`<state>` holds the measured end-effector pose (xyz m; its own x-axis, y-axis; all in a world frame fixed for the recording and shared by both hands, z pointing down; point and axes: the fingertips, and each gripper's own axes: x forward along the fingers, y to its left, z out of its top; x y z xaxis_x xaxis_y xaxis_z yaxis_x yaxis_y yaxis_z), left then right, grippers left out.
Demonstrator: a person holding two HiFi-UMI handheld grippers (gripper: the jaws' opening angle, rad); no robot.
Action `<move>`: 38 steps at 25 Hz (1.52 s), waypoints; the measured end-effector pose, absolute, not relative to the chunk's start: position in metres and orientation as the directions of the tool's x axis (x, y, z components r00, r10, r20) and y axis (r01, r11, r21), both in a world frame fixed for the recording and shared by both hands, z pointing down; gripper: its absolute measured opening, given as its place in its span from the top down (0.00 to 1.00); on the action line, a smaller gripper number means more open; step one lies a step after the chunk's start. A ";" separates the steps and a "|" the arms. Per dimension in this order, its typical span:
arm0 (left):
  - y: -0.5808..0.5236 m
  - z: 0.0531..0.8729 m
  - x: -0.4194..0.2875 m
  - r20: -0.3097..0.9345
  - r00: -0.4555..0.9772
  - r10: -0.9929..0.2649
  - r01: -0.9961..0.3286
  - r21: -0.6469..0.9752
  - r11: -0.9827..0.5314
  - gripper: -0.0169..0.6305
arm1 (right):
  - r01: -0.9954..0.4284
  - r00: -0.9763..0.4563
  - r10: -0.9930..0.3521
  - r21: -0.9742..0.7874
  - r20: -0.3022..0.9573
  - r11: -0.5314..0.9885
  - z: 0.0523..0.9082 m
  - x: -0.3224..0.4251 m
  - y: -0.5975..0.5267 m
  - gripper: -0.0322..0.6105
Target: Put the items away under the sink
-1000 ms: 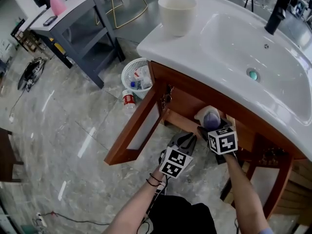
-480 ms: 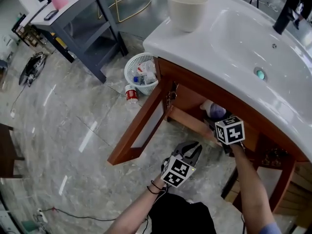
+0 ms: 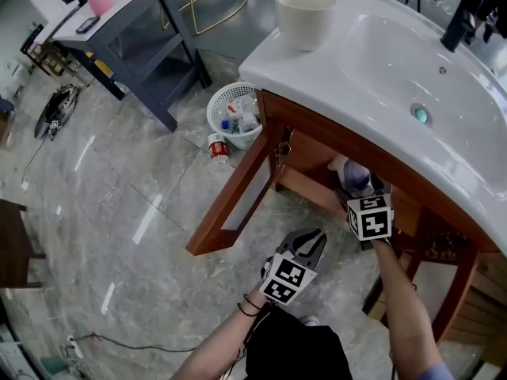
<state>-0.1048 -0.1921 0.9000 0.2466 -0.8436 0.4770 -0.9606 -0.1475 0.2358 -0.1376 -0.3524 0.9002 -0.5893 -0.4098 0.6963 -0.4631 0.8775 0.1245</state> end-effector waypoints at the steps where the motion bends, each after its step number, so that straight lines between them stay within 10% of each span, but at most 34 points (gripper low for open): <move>1: -0.188 0.895 -0.103 0.479 0.245 -0.843 -0.960 0.242 -0.142 0.91 | -0.482 -0.589 -0.416 0.112 0.692 0.869 0.896 -0.133 -0.349 0.27; 38: -0.082 0.639 -0.078 0.451 0.017 -0.892 -0.956 0.268 0.117 0.91 | -0.470 -0.791 -0.275 -0.256 0.546 0.845 0.598 -0.030 -0.152 0.28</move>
<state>-0.0780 -0.0824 0.6393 0.0167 -0.8924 0.4509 -0.9562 0.1175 0.2680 -0.0298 -0.1525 0.5982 -0.7913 -0.2752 0.5460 -0.4702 0.8447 -0.2556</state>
